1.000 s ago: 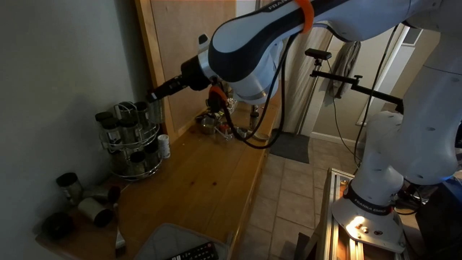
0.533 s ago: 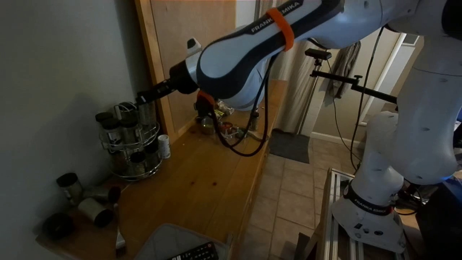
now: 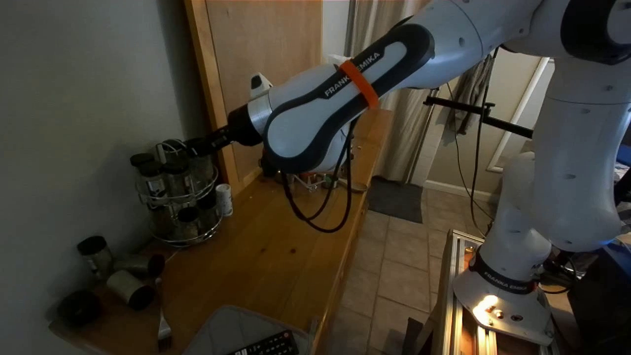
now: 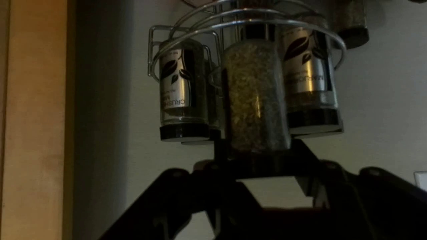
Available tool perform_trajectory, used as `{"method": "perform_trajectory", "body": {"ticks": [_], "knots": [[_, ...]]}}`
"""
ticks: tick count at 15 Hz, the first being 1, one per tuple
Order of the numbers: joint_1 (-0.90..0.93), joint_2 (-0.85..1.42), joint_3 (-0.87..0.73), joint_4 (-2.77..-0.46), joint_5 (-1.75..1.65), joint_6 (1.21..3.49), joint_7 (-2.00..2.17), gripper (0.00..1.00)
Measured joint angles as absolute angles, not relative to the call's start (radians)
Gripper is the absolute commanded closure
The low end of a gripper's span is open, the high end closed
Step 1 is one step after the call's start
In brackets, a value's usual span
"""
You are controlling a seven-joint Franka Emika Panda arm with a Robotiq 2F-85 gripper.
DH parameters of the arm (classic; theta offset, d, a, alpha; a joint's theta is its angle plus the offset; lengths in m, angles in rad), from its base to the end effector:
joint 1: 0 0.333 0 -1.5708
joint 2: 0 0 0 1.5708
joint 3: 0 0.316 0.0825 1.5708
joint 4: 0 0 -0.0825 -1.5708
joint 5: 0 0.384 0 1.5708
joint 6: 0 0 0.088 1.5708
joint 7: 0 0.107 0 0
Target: Put the spice bottle on the rack
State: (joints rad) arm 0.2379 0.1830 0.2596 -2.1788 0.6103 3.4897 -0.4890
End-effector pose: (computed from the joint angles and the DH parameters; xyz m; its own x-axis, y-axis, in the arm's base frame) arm 0.5505 0.2131 0.4324 0.4658 0.1007 0.8791 0.2727 -0.9615 -0.0343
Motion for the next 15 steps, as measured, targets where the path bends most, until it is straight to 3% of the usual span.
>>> {"method": "perform_trajectory", "body": {"ticks": [9, 10, 11, 15], "knots": [[0.195, 0.224, 0.240, -2.221, 0.288, 3.526, -0.223, 0.75], [0.179, 0.228, 0.256, -2.226, 0.266, 3.532, -0.210, 0.25], [0.163, 0.232, 0.270, -2.229, 0.244, 3.535, -0.197, 0.24], [0.095, 0.236, 0.330, -2.236, 0.155, 3.535, -0.145, 0.00]]}}
